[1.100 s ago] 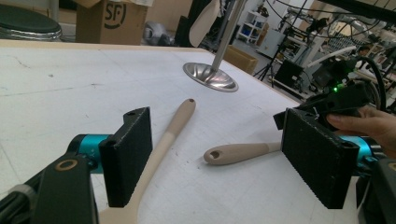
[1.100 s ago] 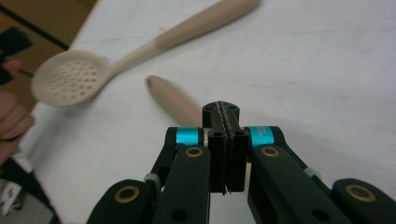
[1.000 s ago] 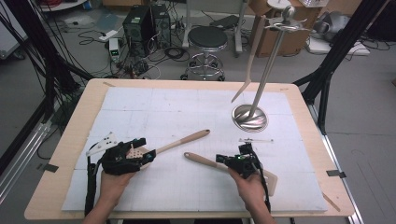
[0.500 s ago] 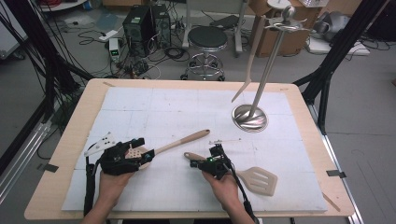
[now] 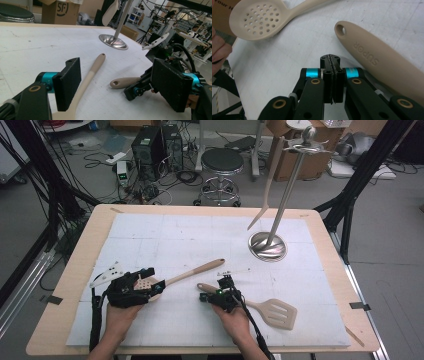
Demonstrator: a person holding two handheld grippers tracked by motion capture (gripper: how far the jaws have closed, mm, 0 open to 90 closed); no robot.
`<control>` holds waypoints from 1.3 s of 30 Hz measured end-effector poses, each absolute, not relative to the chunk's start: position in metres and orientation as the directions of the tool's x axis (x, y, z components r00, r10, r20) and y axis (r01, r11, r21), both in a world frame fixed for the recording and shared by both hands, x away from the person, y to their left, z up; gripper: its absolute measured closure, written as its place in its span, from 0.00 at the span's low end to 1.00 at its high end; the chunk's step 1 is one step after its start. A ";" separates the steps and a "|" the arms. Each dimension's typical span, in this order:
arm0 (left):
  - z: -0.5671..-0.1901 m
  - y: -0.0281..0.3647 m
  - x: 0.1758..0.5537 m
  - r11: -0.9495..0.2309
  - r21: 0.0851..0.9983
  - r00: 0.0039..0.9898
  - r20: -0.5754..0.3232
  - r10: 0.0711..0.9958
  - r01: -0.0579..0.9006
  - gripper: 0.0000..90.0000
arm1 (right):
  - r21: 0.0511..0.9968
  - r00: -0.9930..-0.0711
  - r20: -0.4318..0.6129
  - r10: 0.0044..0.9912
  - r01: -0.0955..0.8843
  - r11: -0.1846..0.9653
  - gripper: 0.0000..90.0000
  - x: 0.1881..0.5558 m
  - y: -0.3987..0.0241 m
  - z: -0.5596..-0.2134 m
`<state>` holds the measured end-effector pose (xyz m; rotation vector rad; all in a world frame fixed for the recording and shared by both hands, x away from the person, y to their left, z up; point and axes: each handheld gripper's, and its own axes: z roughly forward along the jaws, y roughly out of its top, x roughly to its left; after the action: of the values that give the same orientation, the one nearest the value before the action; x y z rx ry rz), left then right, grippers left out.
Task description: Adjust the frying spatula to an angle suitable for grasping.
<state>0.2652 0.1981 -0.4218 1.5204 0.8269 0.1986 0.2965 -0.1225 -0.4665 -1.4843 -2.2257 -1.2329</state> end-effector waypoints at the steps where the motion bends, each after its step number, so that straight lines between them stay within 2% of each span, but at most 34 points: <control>1: -0.422 0.198 0.265 0.092 0.922 0.720 -0.353 0.597 0.376 0.27 | 0.529 -0.474 0.564 0.676 0.836 0.145 1.00 0.297 -0.123 -0.467; 11: -0.422 0.199 0.266 0.096 0.919 0.717 -0.362 0.595 0.383 0.27 | 0.556 -0.482 0.525 0.702 0.819 0.146 1.00 0.306 -0.121 -0.465; 39: -0.423 0.200 0.266 0.096 0.917 0.714 -0.363 0.599 0.386 0.27 | 0.544 -0.405 0.545 0.734 0.837 0.058 1.00 0.328 -0.138 -0.466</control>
<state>0.2664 0.1996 -0.4233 1.5212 0.8416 0.1895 0.3279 -0.1381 -0.4665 -1.6388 -2.1927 -1.2734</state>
